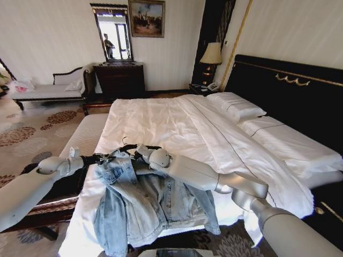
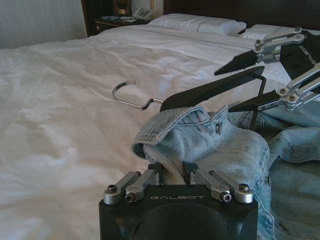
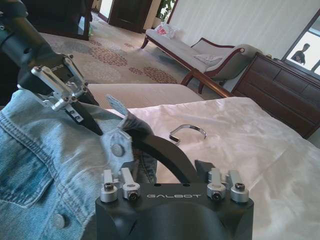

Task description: Pick up the clothes from the bed and hang them on the clothes hanger.

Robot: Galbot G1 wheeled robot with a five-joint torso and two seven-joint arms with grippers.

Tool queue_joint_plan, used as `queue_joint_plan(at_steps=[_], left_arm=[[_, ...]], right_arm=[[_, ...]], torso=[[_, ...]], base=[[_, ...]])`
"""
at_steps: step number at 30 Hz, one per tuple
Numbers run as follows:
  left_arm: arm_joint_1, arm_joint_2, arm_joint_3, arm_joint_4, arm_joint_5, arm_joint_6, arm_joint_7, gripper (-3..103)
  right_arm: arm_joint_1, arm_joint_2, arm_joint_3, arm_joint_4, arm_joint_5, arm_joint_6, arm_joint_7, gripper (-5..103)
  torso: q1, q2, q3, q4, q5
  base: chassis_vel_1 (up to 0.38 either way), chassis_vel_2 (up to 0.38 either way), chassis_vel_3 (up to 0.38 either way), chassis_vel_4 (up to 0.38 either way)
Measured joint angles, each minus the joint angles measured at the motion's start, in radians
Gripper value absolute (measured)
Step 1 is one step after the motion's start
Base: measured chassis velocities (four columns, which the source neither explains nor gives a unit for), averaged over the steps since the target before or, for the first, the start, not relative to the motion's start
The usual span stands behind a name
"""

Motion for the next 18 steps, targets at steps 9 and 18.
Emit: queue_joint_plan(at_steps=[9, 18], left_arm=[[0.05, 0.019, -0.024, -0.018, 0.042, -0.032, -0.015, 21], [0.176, 0.019, -0.116, -0.035, 0.105, -0.071, -0.067, 21]], right_arm=[[-0.03, -0.004, 0.068, 0.018, 0.009, -0.006, 0.039, 96], [-0.113, -0.11, 0.191, 0.102, 0.08, -0.013, 0.093, 100]], torso=[[0.0, 0.0, 0.0, 0.0001, 0.0], [0.0, 0.0, 0.0, 0.0003, 0.0]], base=[[0.0, 0.0, 0.0, 0.0], [0.0, 0.0, 0.0, 0.0]])
